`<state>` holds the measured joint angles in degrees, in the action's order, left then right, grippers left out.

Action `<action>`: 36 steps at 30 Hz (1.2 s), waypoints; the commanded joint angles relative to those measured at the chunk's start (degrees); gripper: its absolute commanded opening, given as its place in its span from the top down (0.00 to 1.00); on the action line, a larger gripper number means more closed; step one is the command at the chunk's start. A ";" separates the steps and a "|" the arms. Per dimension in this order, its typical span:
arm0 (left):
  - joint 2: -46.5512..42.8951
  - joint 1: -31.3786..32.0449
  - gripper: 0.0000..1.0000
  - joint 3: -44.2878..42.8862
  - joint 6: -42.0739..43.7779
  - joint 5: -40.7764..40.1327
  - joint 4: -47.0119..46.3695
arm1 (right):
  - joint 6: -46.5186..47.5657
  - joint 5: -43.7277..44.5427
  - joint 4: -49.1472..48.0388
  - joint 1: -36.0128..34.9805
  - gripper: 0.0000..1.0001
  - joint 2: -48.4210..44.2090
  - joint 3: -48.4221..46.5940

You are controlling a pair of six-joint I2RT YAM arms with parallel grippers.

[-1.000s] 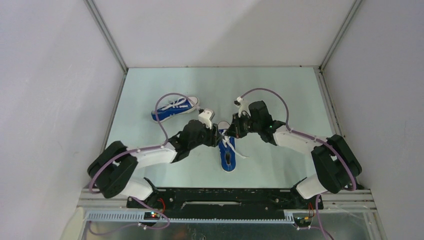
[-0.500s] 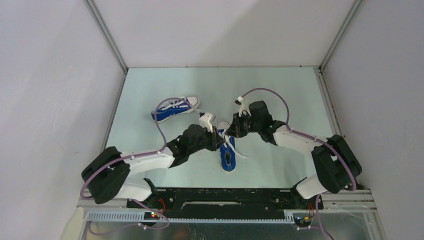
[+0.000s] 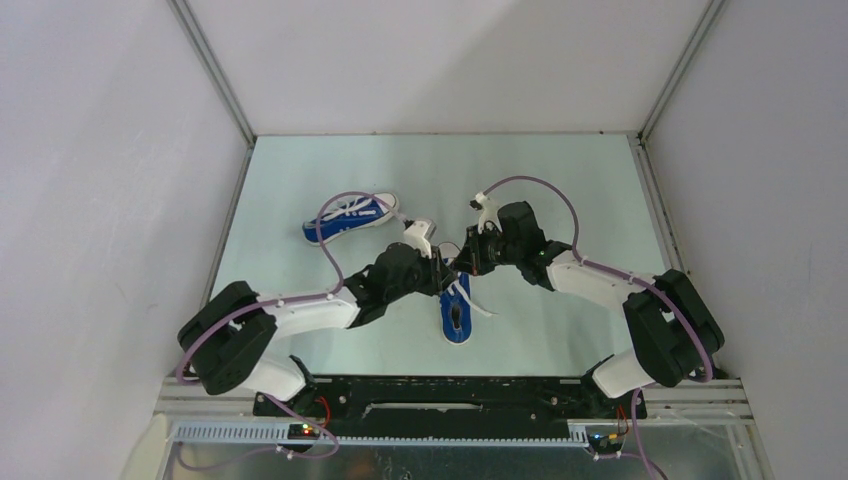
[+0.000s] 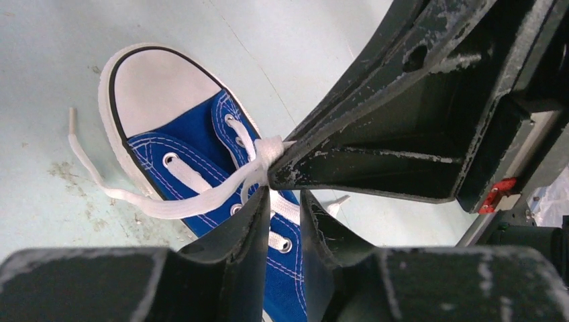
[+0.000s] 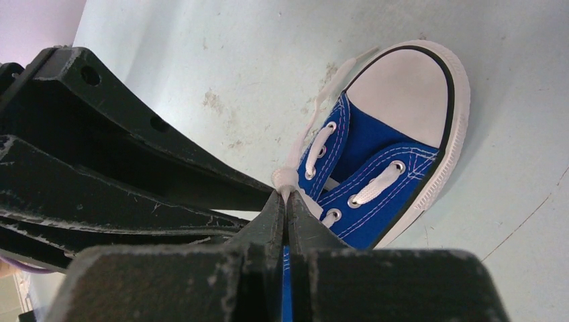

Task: Tie the shoes

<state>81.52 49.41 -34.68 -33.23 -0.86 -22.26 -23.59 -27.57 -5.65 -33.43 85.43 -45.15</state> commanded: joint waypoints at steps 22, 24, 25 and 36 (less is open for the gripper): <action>4.93 1.69 0.82 -9.05 1.06 -7.12 9.55 | -0.40 -0.17 -1.52 -0.12 1.00 -2.25 -1.00; 5.03 1.69 0.86 -9.22 1.26 -8.07 10.21 | -0.44 -0.15 -1.55 -0.19 1.00 -2.30 -1.00; 5.12 1.67 0.87 -9.24 1.31 -8.26 10.35 | -0.47 -0.12 -1.55 -0.21 1.00 -2.40 -1.00; 4.78 1.68 0.85 -8.91 1.55 -8.80 10.77 | -0.14 0.16 -1.03 -0.23 1.00 -2.63 -1.00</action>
<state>86.37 51.11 -42.02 -32.86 -7.49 -11.33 -23.59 -26.89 -5.65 -33.36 85.14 -45.15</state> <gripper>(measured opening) 0.131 0.011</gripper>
